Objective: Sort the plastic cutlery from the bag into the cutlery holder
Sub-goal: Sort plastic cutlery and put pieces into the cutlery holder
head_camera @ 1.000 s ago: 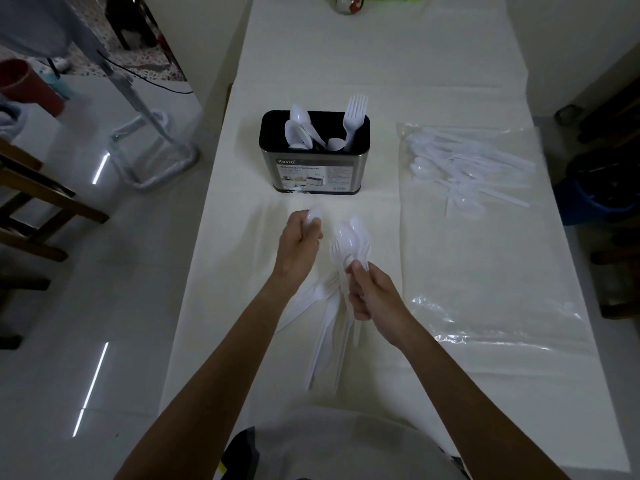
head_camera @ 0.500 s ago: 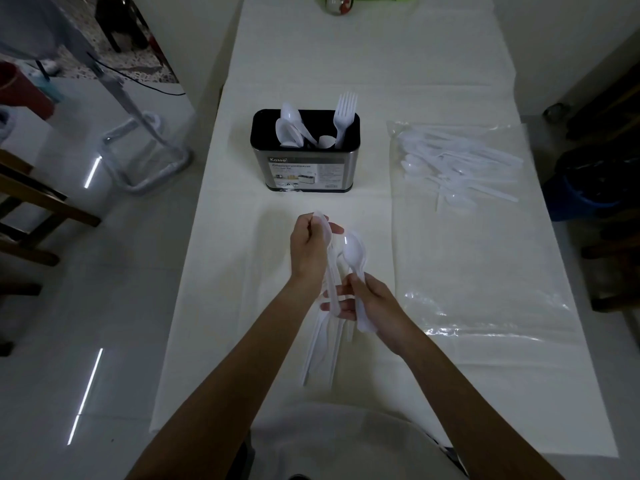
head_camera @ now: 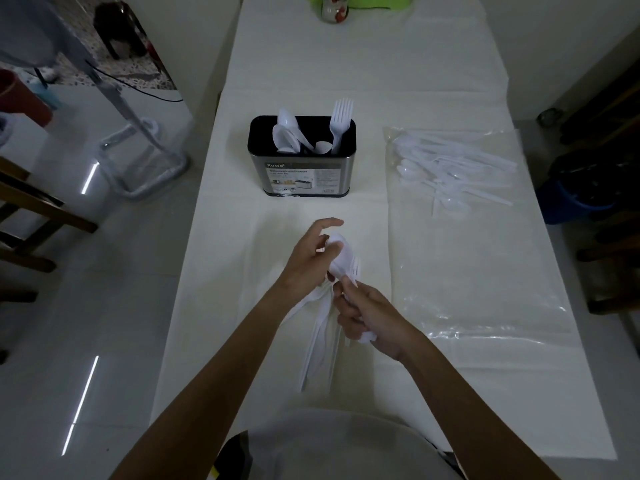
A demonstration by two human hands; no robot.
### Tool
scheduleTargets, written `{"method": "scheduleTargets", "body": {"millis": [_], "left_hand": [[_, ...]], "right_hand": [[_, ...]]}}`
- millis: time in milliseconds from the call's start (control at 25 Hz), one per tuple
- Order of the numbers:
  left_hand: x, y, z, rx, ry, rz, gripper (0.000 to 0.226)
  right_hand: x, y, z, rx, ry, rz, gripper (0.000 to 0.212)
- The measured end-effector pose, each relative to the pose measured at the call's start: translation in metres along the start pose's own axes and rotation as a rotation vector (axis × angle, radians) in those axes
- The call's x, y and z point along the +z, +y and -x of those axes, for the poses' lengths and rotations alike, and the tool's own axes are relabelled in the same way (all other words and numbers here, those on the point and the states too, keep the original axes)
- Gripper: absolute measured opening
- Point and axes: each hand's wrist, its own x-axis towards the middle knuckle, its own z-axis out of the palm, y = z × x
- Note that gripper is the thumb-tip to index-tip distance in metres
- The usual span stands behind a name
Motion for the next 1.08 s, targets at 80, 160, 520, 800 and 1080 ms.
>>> {"method": "scheduleTargets", "body": {"millis": [80,160,520,800,1080], "left_hand": [[0.001,0.001,0.001,0.058,-0.084,0.008,0.021],[0.001,0.001,0.000,0.113,-0.051,0.023,0.014],[-0.024,0.026,-0.018,0.225,0.031,0.008,0.016],[-0.055,0.048,-0.046,0.323,0.162,-0.029,0.018],[-0.114,0.048,-0.117,0.135,0.609,0.221,0.032]], "right_hand": [[0.001,-0.003,0.001,-0.020,0.008,0.053,0.034],[0.000,-0.004,0.002,-0.086,0.066,0.147,0.030],[-0.009,-0.057,-0.028,0.001,-0.045,0.617,0.038],[0.004,-0.108,-0.057,-0.101,0.007,0.770,0.029],[-0.001,-0.203,-0.097,-0.545,0.390,0.535,0.026]]}}
